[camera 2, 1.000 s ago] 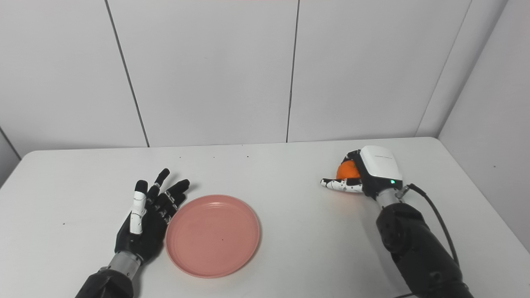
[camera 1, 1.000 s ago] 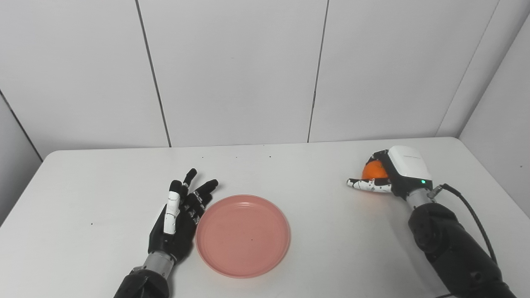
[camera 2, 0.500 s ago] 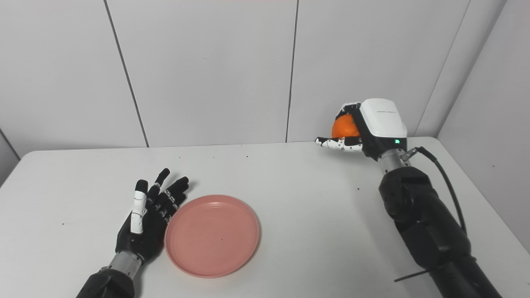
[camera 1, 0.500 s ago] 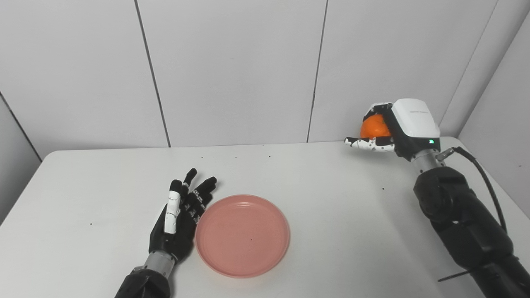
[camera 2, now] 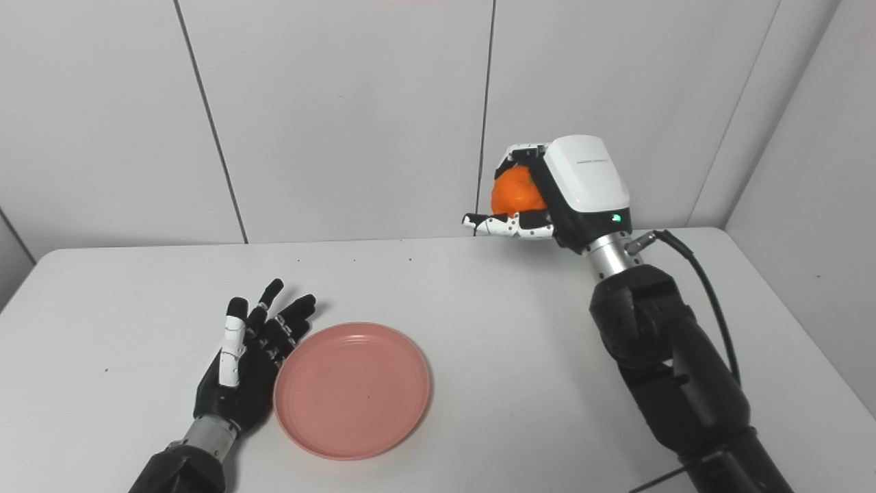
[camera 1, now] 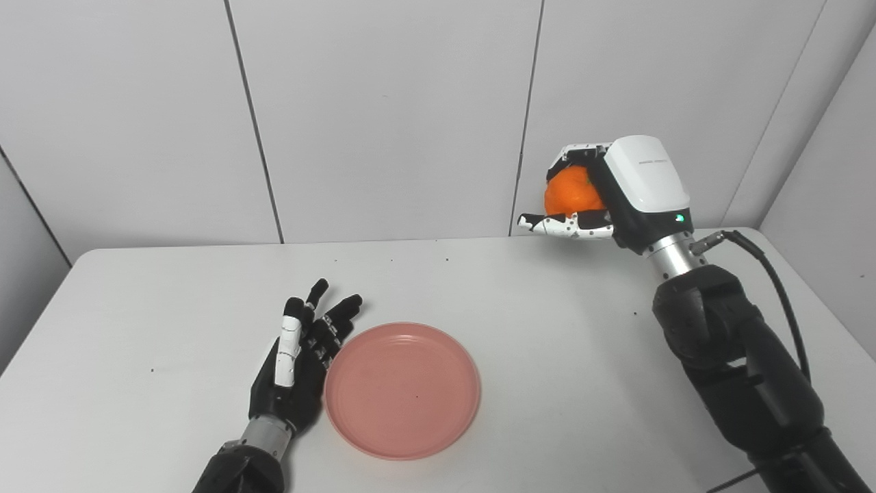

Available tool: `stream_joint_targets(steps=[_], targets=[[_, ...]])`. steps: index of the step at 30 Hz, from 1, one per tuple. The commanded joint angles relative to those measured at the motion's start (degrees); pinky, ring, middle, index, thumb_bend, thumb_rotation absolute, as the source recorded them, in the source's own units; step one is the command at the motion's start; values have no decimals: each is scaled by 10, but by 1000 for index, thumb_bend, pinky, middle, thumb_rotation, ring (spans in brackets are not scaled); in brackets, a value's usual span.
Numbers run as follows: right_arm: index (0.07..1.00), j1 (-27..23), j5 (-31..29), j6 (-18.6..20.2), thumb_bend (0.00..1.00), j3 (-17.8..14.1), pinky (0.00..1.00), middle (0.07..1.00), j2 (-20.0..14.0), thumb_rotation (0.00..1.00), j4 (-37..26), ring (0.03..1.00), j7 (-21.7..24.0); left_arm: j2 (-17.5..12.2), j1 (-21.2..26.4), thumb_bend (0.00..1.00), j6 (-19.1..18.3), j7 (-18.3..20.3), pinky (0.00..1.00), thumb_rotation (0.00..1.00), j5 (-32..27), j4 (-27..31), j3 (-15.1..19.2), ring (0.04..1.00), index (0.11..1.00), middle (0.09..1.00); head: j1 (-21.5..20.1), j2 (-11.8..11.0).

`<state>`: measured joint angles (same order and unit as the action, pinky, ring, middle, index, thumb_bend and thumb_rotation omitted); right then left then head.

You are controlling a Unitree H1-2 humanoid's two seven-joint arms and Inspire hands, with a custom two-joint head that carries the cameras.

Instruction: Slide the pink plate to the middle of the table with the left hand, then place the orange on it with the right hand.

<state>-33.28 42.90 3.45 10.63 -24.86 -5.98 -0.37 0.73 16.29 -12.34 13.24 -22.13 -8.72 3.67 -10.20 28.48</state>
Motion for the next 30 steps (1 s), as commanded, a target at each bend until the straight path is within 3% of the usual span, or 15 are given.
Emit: stream_joint_targets(steps=[1, 8, 12, 16, 22, 30], targets=[[305, -16, 0, 1, 481, -9, 120, 242, 6, 612, -44, 165, 7, 7, -16, 868, -26, -16, 1000, 800, 12, -13, -7, 910, 1000, 780, 8, 1], [307, 6, -3, -5, 457, -2, 120, 247, 42, 491, -85, 168, 39, 15, -19, 861, -21, -20, 1000, 809, 18, -13, -17, 909, 1000, 786, 38, 3], [348, 14, -10, -10, 448, 1, 135, 273, 53, 507, -96, 187, 56, 20, -19, 858, -17, -24, 1000, 822, 24, -12, -23, 909, 1000, 786, 55, 4], [350, 23, -24, -39, 449, 9, 118, 252, 63, 446, -99, 168, 54, 25, -19, 869, -9, -25, 1000, 825, 33, -18, -28, 902, 1000, 774, 68, 4], [364, 33, -12, -39, 472, 32, 136, 284, 80, 502, -107, 195, 68, 27, -19, 866, 1, -27, 1000, 839, 44, -22, -32, 893, 1000, 767, 80, 5], [391, 41, -12, -59, 465, 61, 177, 316, 82, 486, -98, 234, 93, 32, -19, 865, 3, -25, 1000, 827, 47, -23, -33, 888, 1000, 768, 92, 6]])
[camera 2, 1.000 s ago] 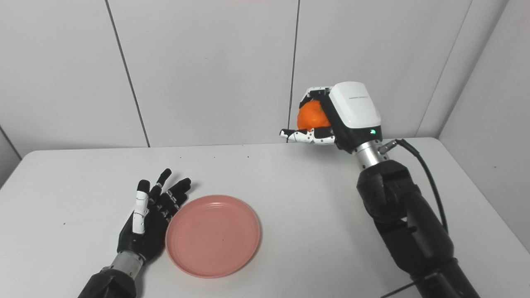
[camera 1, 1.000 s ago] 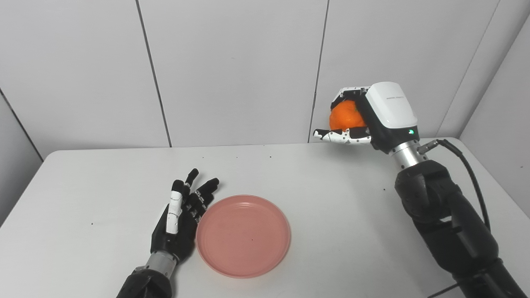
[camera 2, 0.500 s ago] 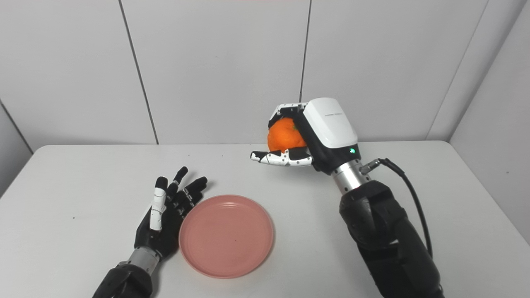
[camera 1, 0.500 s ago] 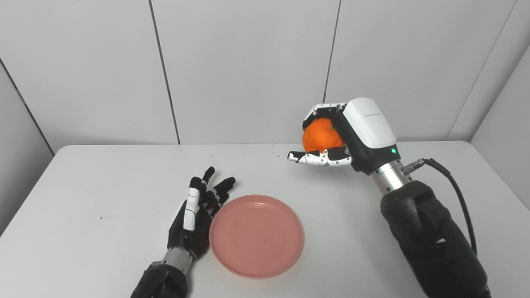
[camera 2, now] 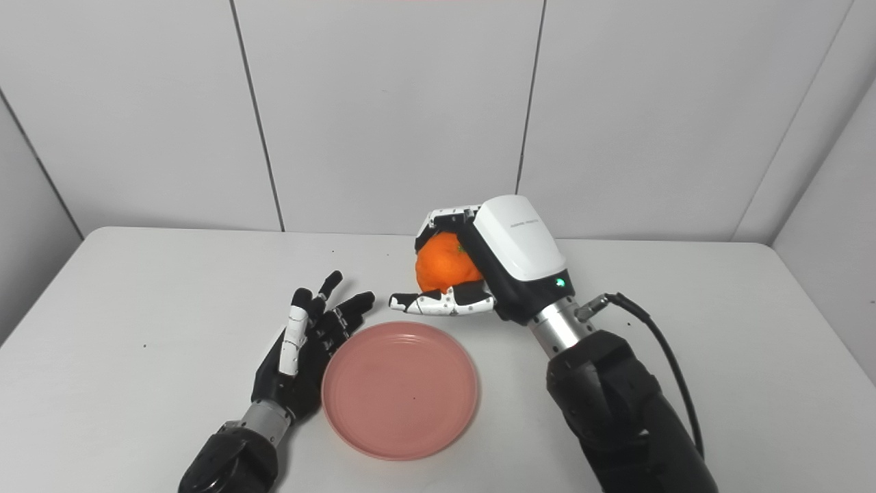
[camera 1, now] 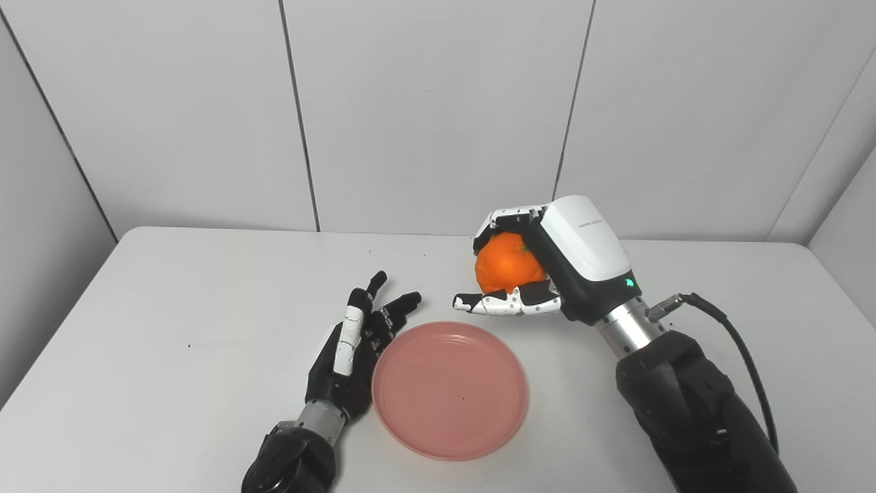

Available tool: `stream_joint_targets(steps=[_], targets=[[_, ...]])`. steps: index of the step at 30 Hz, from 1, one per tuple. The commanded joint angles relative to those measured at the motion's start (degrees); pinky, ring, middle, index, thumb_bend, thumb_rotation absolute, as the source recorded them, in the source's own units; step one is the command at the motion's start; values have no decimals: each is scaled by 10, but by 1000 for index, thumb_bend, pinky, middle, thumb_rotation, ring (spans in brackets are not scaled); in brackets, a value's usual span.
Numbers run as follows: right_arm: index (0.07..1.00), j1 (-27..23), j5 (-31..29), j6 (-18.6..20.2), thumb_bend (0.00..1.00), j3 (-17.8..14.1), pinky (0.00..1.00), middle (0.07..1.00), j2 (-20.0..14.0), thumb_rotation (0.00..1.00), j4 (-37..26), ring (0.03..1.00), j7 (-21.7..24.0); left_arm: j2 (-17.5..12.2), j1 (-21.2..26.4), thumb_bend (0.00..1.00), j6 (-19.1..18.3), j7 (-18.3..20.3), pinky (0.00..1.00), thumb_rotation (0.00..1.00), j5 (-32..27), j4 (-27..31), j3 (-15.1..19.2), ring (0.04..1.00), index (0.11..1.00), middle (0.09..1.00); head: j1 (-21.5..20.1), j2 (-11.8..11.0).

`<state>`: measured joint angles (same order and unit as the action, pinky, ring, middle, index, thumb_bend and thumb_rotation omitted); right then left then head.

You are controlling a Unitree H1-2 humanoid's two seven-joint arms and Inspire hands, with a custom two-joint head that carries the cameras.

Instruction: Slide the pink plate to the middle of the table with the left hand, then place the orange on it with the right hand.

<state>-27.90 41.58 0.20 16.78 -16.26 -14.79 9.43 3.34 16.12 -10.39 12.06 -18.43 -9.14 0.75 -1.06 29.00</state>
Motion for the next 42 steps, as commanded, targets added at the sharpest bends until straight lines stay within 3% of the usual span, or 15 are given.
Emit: stream_joint_targets(steps=[1, 7, 22, 31, 42], targets=[[386, -11, 2, -31, 466, 2, 173, 312, -3, 483, -8, 231, -5, 7, -17, 867, -17, -14, 1000, 826, 11, -19, -4, 889, 1000, 772, 3, 0], [334, -6, 12, -42, 478, 29, 147, 282, 8, 500, 7, 205, 2, 8, -15, 860, -18, -15, 989, 830, 13, -20, -5, 898, 1000, 783, 1, 0], [413, -10, 36, -66, 438, 71, 208, 340, 16, 651, 134, 269, -4, 8, -17, 858, -22, -12, 1000, 826, 9, -12, -8, 888, 1000, 786, -1, 5], [438, -12, 27, -72, 427, 82, 216, 351, 22, 606, 183, 280, -2, 8, -18, 863, -23, -13, 998, 823, 11, -10, -9, 904, 1000, 821, -1, 5], [436, -7, 27, -72, 443, 87, 213, 350, 20, 550, 186, 279, 9, 7, -14, 859, -21, -8, 1000, 831, 9, -16, -12, 916, 1000, 827, 0, 6]])
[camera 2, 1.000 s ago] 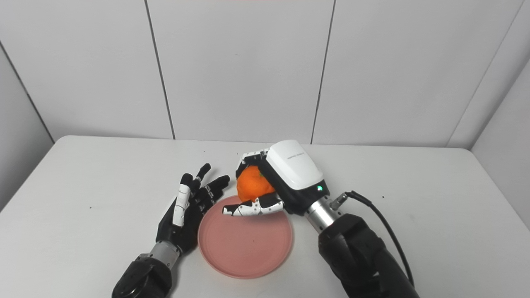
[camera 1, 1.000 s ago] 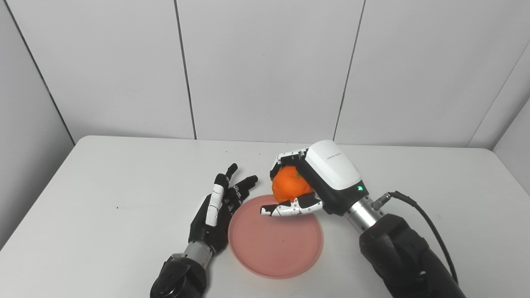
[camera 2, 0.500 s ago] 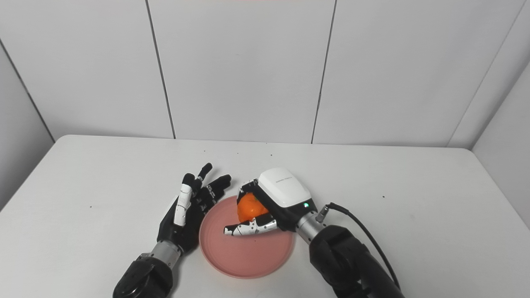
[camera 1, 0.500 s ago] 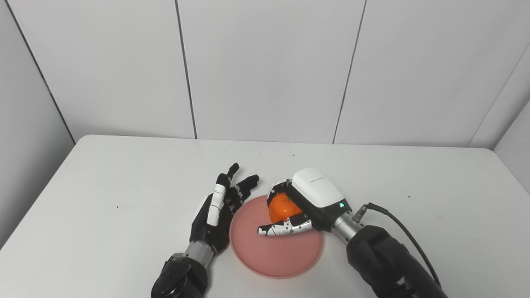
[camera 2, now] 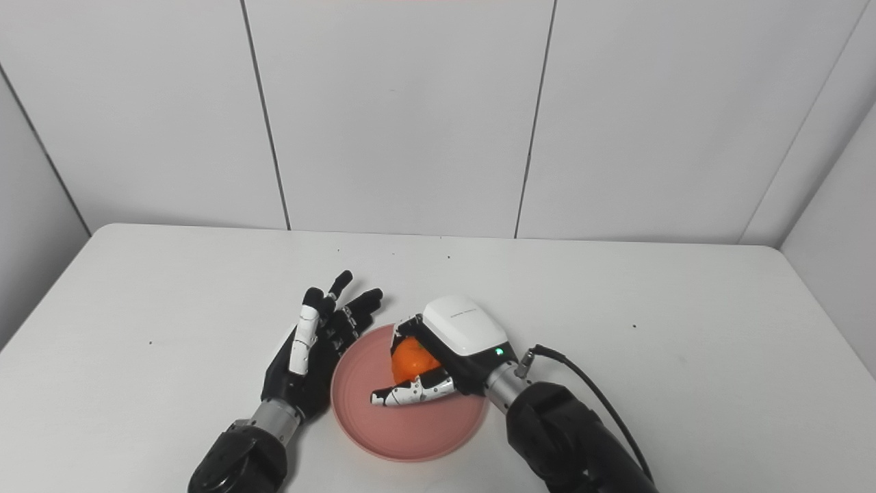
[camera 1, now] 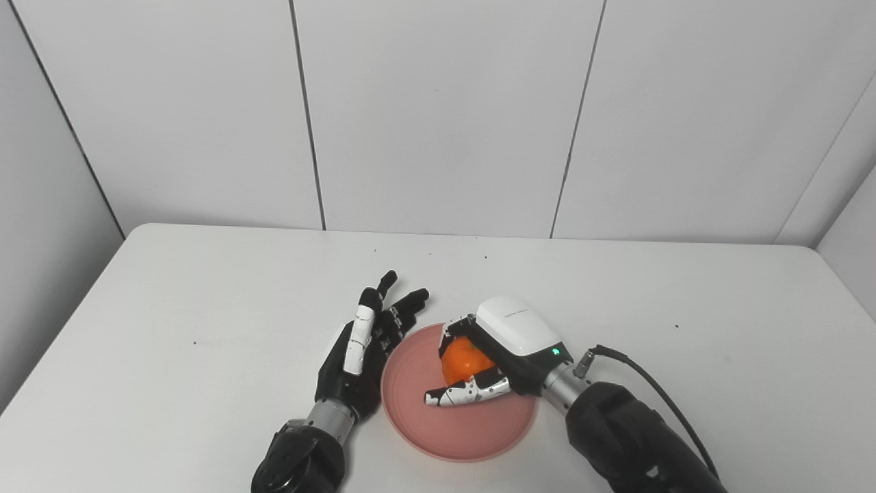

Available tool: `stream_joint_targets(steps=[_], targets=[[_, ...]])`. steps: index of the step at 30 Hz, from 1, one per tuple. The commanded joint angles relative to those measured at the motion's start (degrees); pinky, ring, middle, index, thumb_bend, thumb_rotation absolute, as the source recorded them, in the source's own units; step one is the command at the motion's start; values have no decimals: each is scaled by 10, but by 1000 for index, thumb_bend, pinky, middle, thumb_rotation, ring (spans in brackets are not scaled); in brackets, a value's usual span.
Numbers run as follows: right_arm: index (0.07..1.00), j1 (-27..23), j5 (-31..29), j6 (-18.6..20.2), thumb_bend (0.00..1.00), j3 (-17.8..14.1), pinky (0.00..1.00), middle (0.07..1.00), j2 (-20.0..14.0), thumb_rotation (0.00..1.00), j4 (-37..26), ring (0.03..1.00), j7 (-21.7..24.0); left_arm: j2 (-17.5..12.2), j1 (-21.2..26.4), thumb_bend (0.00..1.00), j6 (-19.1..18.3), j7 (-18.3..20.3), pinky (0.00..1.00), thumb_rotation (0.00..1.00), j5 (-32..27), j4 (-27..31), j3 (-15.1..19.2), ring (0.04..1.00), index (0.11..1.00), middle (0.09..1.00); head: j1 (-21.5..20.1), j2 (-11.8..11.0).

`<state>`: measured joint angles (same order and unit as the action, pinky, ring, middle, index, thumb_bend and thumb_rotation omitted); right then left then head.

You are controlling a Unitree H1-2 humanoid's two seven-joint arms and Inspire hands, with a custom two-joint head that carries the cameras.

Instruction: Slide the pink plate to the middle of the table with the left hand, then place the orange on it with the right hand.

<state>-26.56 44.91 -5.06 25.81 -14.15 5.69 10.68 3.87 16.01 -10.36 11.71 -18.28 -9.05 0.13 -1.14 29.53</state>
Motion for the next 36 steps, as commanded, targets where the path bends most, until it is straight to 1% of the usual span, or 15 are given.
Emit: stream_joint_targets(steps=[1, 8, 10, 11, 12, 13, 16, 18, 19, 21, 22, 24, 26, 31, 36], targets=[[438, -19, -7, -19, 443, -3, 216, 353, 0, 549, -21, 281, -3, 3, -13, 860, -23, -6, 1000, 831, 7, -16, -6, 916, 1000, 829, 0, 0], [440, -20, -9, -16, 473, -3, 218, 359, -1, 573, -31, 286, 9, 4, -13, 849, -28, -7, 1000, 831, 5, -15, -5, 914, 1000, 832, -1, 1], [421, -19, -10, -16, 503, -5, 218, 356, 0, 572, -34, 284, 12, 4, -12, 853, -28, -7, 1000, 825, 5, -15, -5, 913, 1000, 838, -1, 0], [385, -18, -11, -17, 544, -6, 213, 344, 0, 601, -34, 273, 12, 4, -12, 855, -28, -6, 1000, 824, 5, -15, -5, 916, 1000, 848, -1, 0], [385, -17, -13, -15, 544, -8, 213, 344, 0, 601, -35, 273, 13, 4, -12, 855, -28, -5, 1000, 824, 4, -15, -5, 916, 1000, 848, -1, 1], [402, -16, -14, -14, 596, -9, 240, 370, 0, 656, -35, 296, 15, 3, -12, 852, -29, -5, 1000, 821, 3, -15, -5, 920, 1000, 840, -1, 1], [458, -15, -12, -16, 680, -10, 299, 428, -2, 731, -35, 357, 12, 3, -13, 844, -33, -5, 1000, 820, 1, -12, -5, 918, 1000, 814, -2, 1], [520, -14, -11, -20, 745, -10, 359, 482, -4, 770, -34, 424, 9, 1, -12, 848, -32, -1, 1000, 826, 1, -13, -6, 923, 1000, 833, -2, 1], [565, -14, -10, -21, 799, -9, 405, 520, -5, 810, -35, 468, 9, 0, -12, 852, -32, 0, 999, 826, 0, -14, -7, 920, 1000, 837, -2, 1], [589, -14, -8, -19, 828, -8, 435, 545, -7, 835, -37, 495, 12, -1, -11, 854, -32, 2, 997, 826, 0, -14, -7, 917, 1000, 838, -3, 1], [617, -14, -8, -17, 866, -8, 490, 585, -8, 862, -38, 543, 14, -2, -11, 858, -32, 2, 989, 828, 1, -14, -7, 925, 1000, 845, -3, 1], [659, -13, -10, -14, 921, -9, 551, 644, -8, 896, -41, 603, 18, -2, -11, 866, -31, 3, 983, 825, 0, -15, -6, 922, 1000, 837, -3, 1], [689, -13, -13, -13, 952, -9, 585, 684, -9, 918, -44, 643, 19, -2, -11, 869, -30, 3, 983, 823, 0, -16, -6, 917, 1000, 830, -3, 1], [705, -11, -16, -9, 952, -11, 608, 704, -10, 930, -52, 668, 25, -2, -12, 865, -32, 5, 982, 826, -1, -14, -6, 920, 1000, 833, -3, 3], [702, -9, -16, -5, 896, -14, 587, 701, -10, 938, -63, 658, 26, -2, -12, 878, -31, 5, 989, 817, 0, -15, -6, 935, 1000, 830, -4, 3]])
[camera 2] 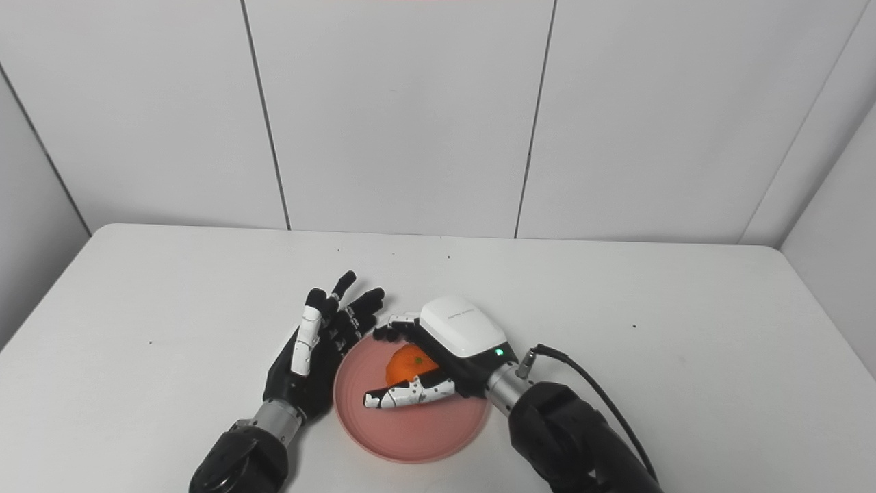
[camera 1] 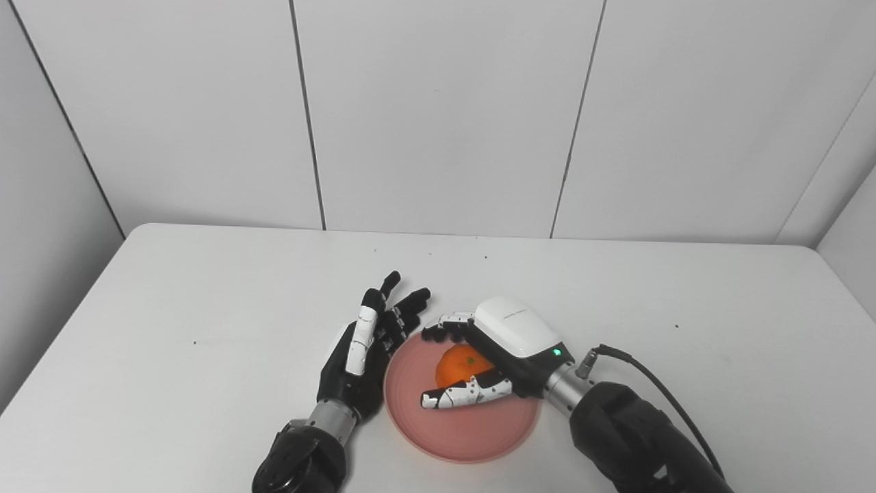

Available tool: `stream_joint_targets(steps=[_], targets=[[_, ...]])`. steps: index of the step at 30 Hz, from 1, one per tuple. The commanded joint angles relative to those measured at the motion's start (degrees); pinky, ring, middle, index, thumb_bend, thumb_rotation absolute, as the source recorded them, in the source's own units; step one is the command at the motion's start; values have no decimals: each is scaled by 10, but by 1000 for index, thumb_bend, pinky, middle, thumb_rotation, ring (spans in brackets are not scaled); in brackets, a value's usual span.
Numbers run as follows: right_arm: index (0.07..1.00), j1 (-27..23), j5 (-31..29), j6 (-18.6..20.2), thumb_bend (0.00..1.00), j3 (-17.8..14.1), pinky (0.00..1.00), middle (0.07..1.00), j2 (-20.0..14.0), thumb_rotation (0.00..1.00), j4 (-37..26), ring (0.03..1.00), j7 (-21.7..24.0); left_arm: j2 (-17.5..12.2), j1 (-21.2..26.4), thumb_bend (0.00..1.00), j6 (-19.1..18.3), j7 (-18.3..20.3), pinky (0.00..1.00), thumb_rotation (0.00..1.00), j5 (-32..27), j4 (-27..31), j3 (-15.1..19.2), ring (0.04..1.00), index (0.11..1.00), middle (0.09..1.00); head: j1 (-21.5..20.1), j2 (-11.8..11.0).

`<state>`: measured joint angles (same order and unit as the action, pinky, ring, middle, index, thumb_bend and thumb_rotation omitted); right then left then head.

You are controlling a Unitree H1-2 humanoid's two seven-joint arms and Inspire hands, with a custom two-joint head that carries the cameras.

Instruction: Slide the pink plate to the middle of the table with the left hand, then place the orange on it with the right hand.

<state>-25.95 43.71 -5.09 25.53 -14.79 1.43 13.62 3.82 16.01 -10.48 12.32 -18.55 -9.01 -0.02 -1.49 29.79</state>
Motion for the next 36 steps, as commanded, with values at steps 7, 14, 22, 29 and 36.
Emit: stream_joint_targets(steps=[7, 14, 22, 29, 36], targets=[[695, -15, -4, -12, 866, -24, 575, 691, -4, 962, -49, 650, -12, 4, -12, 858, -34, -7, 1000, 800, -2, -13, -1, 921, 1000, 812, 0, 0], [693, -13, -20, -5, 854, -46, 548, 709, 1, 923, -93, 658, -8, 4, -11, 862, -32, -7, 1000, 803, -2, -14, -1, 933, 1000, 836, 0, 0], [678, -4, -51, -65, 830, -82, 525, 691, 14, 943, -58, 632, -88, 4, -15, 906, 37, -26, 976, 788, 44, -20, -6, 927, 1000, 805, -2, 0], [690, 23, -129, -145, 800, -139, 587, 735, 49, 910, 58, 691, -199, -11, -17, 834, 278, -90, 893, 764, 204, -70, -36, 871, 913, 838, -1, 1], [783, 55, -296, -208, 696, -212, 751, 822, 116, 989, 173, 804, -233, -30, -7, 822, 374, -205, 970, 743, 340, -99, -66, 976, 891, 966, 0, 3]])
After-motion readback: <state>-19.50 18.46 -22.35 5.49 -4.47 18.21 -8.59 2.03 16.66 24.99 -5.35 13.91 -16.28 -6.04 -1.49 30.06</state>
